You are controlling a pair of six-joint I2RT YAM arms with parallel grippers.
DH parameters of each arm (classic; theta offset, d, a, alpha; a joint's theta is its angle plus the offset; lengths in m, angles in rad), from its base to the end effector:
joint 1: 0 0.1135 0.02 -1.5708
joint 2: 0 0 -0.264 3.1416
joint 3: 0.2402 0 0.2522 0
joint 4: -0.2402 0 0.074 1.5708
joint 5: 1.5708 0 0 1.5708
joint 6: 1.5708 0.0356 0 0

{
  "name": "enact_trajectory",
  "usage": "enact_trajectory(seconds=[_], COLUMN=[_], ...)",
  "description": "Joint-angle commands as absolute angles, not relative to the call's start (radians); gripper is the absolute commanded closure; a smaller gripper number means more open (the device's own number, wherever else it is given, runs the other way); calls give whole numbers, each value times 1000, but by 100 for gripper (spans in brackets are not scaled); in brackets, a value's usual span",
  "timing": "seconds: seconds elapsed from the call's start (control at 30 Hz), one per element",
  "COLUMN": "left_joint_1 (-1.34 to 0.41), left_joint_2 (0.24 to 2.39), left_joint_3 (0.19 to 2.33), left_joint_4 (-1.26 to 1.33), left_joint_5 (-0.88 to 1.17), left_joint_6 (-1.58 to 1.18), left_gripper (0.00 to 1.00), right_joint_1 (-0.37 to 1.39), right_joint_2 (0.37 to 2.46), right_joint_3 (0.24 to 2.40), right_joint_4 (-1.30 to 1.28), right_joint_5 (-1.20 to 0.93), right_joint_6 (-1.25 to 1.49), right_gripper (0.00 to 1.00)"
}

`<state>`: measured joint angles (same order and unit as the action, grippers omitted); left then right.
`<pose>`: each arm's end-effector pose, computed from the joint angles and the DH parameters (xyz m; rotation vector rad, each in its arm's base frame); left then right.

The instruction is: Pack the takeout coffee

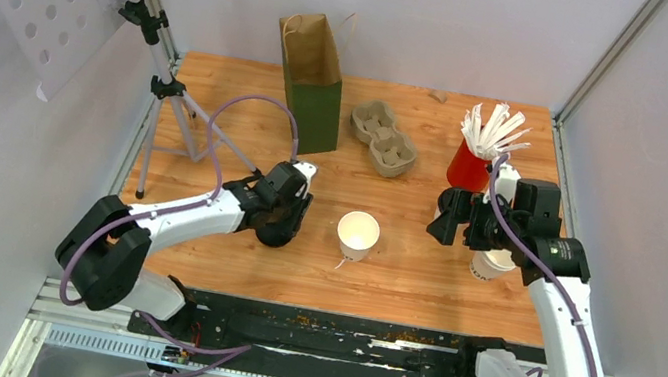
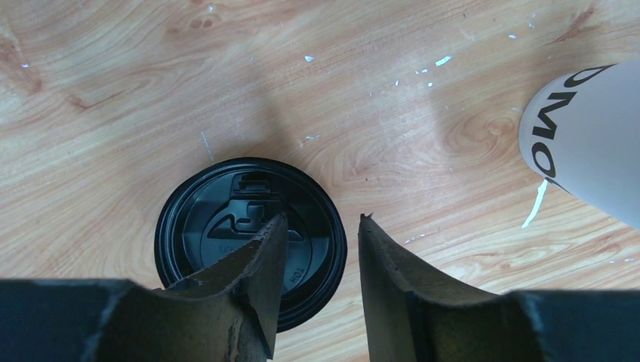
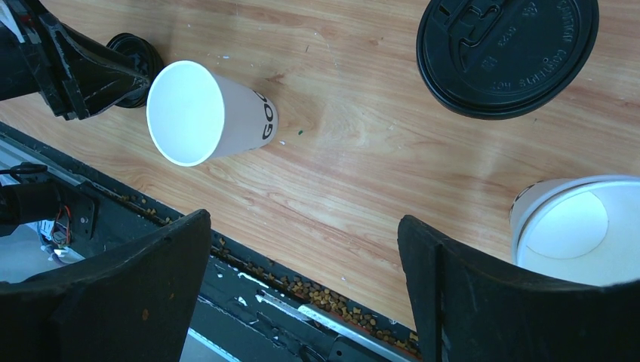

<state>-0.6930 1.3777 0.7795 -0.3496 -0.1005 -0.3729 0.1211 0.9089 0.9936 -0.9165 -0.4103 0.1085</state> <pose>0.2095 -0.1694 0.1954 0.3640 2.5129 -0.3054 0.1656 0.0345 0.3234 -0.2075 2.3872 0.5997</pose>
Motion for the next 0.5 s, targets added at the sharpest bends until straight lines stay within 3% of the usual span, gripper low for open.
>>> enact_trajectory(seconds=[0.0,0.3,0.47], left_joint_1=[-689,-690,-690], left_joint_2=[1402,1423,1438], left_joint_3=[813,828,830], left_joint_4=[-323,-317,-321], left_joint_5=[-84,-75,-71], left_joint_6=[-373,-364,-360], left_gripper=[55,67,70], right_joint_1=[122,123,123], right_joint_2=[913,923,923], right_joint_3=[1001,997,997], right_joint_4=[-872,-865,-864], right_joint_5=[-430,-430,-430], right_joint_6=[86,77,76], right_gripper=[7,8,8])
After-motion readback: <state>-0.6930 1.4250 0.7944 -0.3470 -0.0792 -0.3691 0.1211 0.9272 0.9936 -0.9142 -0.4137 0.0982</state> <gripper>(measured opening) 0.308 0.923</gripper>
